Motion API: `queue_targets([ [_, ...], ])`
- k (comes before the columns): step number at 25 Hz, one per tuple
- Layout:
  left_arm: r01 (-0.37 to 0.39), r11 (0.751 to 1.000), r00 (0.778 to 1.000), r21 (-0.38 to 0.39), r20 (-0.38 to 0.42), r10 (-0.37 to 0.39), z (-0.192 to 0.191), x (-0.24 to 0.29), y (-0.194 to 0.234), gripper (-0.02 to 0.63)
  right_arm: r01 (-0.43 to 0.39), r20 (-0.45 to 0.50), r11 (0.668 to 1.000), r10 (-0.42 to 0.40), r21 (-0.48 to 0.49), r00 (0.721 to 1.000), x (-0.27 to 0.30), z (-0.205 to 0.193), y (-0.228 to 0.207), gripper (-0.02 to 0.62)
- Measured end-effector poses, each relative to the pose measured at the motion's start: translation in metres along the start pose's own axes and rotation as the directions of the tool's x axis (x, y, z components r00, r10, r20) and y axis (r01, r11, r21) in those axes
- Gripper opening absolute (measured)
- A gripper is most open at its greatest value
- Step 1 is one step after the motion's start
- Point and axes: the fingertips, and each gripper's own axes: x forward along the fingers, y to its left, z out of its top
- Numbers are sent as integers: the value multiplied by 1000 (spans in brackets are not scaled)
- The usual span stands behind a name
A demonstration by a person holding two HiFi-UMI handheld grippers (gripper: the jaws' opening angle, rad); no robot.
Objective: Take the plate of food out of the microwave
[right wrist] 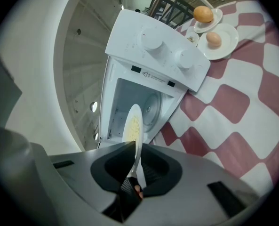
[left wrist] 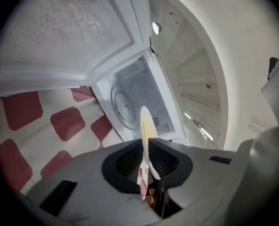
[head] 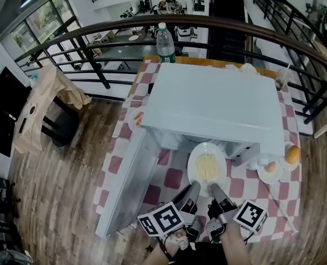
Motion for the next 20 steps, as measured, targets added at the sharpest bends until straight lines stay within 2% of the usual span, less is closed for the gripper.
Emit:
queue_targets([
  [17, -1, 1000, 1000, 0, 11, 1, 2, 2, 0, 48, -2, -9, 1000, 2, 7, 1000, 3, 2, 1, 43],
  [20, -4, 1000, 1000, 3, 12, 3, 3, 2, 1, 48, -33, -9, 999, 33, 15, 999, 7, 1, 5, 43],
])
